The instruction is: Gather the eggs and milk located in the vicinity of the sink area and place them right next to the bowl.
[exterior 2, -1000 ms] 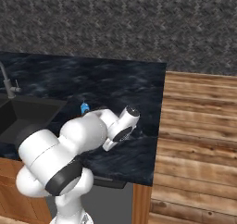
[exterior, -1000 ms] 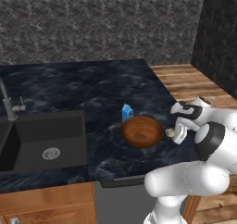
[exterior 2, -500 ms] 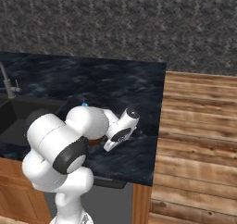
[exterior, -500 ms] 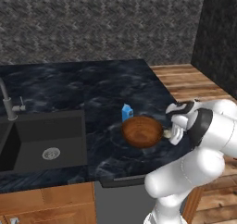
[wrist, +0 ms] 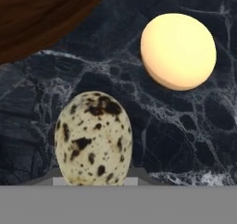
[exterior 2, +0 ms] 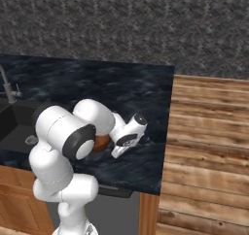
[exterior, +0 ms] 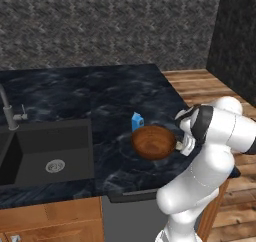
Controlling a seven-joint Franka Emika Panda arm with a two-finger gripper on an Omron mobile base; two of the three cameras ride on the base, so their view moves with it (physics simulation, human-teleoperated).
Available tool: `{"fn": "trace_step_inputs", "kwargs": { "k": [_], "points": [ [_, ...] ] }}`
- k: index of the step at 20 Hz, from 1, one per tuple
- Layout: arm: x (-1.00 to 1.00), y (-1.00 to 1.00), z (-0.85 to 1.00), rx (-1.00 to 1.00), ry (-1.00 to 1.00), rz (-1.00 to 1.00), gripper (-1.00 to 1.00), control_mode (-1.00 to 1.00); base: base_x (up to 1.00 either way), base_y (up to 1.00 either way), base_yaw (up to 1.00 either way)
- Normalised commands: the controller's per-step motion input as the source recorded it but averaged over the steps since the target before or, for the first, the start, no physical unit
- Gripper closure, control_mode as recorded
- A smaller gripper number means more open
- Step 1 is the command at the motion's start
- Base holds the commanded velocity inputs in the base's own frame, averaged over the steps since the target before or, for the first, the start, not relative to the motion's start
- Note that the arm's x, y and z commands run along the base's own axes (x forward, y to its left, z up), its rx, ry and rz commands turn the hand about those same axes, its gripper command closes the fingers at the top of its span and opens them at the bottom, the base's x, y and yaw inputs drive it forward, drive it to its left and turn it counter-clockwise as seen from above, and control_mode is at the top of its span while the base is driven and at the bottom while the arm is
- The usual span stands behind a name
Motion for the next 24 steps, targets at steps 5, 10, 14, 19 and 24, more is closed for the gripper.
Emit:
{"fn": "trace_step_inputs", "kwargs": {
  "k": [5,10,14,19,24],
  "points": [
    [0.24,0.0,-0.16,0.0,0.0,0.0,1.0,-1.0,0.0,0.0,0.0],
    [0.17,0.01,-0.14,0.0,0.0,0.0,1.0,-1.0,0.0,0.0,0.0],
    [0.07,0.07,-0.14,0.0,0.0,0.0,1.0,-1.0,0.0,0.0,0.0],
    [0.03,0.08,-0.14,0.0,0.0,0.0,1.0,-1.0,0.0,0.0,0.0],
    [0.0,0.17,-0.11,0.0,0.0,0.0,1.0,-1.0,0.0,0.0,0.0]
  ]
}}
